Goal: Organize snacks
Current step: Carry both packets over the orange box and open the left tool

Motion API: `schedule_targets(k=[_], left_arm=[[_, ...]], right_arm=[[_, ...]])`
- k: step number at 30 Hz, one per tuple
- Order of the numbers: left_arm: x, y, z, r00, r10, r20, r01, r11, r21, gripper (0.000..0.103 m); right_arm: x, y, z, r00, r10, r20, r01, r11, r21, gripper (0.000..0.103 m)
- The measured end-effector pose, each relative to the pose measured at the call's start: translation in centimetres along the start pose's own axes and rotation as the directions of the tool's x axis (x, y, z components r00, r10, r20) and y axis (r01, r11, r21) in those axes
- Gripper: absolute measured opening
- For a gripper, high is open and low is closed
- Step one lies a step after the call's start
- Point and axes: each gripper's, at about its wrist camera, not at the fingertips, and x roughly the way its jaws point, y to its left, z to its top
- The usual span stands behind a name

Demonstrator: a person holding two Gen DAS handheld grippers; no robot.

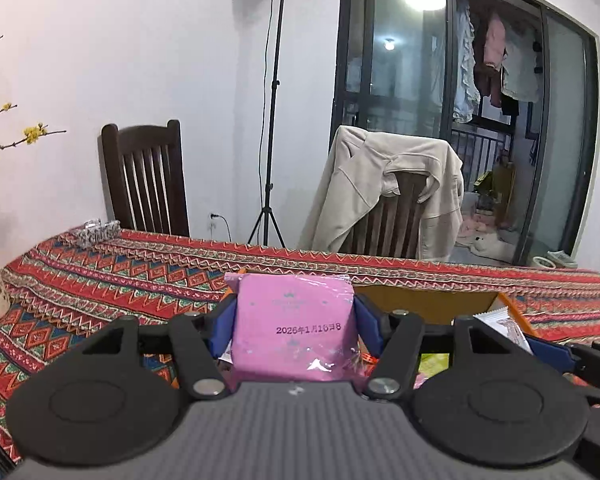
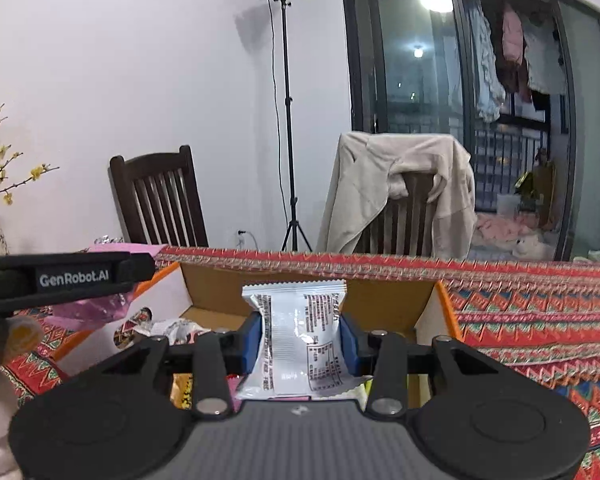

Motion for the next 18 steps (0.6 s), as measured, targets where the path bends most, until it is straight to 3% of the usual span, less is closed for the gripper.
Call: schedule_targets(k=[8,15,16,18], left_arm=[[1.8,0.5,-1.3,0.998,-0.055,-0.015,0.055,0.999,-0.004,0.063],[2.3,0.5,-1.9,0.998,-0.056,-0.029,0.056,0.998,0.009,0.063],[2.2,0.5,-1.8,0.998,-0.065,-0.024,0.066,0.998,0.018,0.065],[2.0,0.7,-1.6,0.998,-0.06,-0.014,0.06,0.998,0.016,0.083]], right_arm=[[1.1,-0.2,-0.7,0.999,-0.03,-0.022,0.03,1.0,-0.006,0.04],[1.1,-0.6,-1.0,0.998,-0.045,-0.036,0.045,0.999,-0.001,0.04],[1.2,-0.7,-1.0,0.998,-0.037,-0.044,0.038,0.999,0.006,0.04],[1.5,-0.9,-1.1,0.998,-0.024,-0.06,0.025,1.0,0.016,0.044]])
